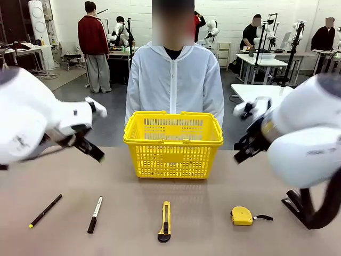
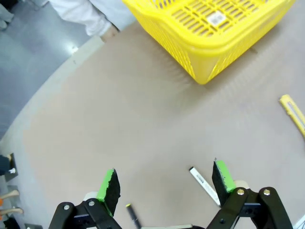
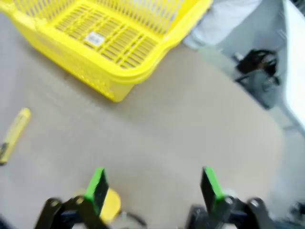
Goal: Place the items the person wants into the basket.
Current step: Pick up the item the person points to and place it in the Market Basket.
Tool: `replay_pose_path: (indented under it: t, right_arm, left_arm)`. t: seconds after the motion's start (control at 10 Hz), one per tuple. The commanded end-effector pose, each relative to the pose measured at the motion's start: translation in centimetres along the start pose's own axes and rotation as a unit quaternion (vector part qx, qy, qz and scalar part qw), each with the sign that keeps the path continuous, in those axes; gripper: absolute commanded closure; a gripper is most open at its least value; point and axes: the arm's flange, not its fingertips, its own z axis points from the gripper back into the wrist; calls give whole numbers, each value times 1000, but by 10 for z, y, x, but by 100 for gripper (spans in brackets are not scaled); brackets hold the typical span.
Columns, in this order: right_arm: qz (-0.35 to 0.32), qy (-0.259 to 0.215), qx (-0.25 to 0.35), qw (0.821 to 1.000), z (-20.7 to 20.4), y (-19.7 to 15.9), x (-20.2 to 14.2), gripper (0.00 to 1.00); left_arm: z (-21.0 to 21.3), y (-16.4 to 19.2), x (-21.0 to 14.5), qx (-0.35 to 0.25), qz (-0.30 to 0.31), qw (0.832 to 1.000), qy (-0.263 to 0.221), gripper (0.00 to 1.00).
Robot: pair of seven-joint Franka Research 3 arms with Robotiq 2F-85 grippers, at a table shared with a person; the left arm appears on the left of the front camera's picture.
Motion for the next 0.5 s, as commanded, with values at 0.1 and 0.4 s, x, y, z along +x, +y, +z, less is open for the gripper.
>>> replay_pose_path:
  t: [0.1, 0.4]
  right_arm:
    - [-36, -26, -63, 997, 152, -8, 21, 0]
    - [-38, -37, -92, 994, 209, -5, 42, 0]
  left_arm:
    - [125, 17, 20, 50, -14, 998, -25, 0]
    - [176, 23, 34, 67, -16, 997, -39, 0]
